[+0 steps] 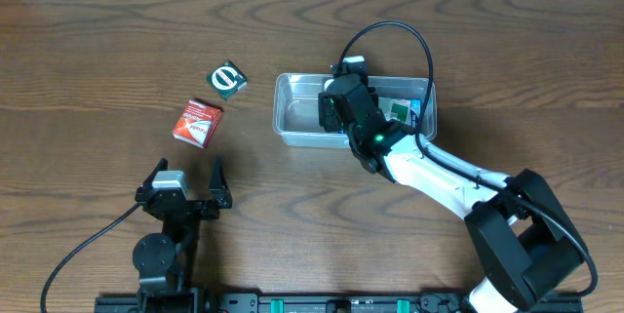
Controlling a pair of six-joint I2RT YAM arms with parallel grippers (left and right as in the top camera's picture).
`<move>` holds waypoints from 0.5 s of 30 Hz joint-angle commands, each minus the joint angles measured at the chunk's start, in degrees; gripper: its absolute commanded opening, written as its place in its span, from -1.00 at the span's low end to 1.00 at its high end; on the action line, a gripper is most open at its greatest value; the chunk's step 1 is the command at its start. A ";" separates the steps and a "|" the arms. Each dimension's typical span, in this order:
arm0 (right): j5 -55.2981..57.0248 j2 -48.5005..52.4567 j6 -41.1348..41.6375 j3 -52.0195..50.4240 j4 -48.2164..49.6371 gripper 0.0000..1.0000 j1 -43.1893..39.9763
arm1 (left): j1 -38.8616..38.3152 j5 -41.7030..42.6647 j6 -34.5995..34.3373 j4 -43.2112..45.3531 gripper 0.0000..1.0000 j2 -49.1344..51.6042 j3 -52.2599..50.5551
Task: Pack container
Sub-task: 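Open the right gripper and lift it away to the right side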
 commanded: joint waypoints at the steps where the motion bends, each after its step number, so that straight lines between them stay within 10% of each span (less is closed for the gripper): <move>1: 0.63 -5.29 -1.18 -0.04 0.15 0.38 1.66 | 0.28 0.42 0.57 -2.03 0.96 -0.28 -0.90; 8: 5.88 -19.56 -2.58 -0.04 -5.86 0.92 -1.16 | 0.28 0.42 0.57 -2.03 0.96 -0.28 -0.90; 15: 5.60 -27.85 -2.49 -0.04 -11.76 0.98 -16.28 | 0.28 0.42 0.57 -2.03 0.96 -0.28 -0.90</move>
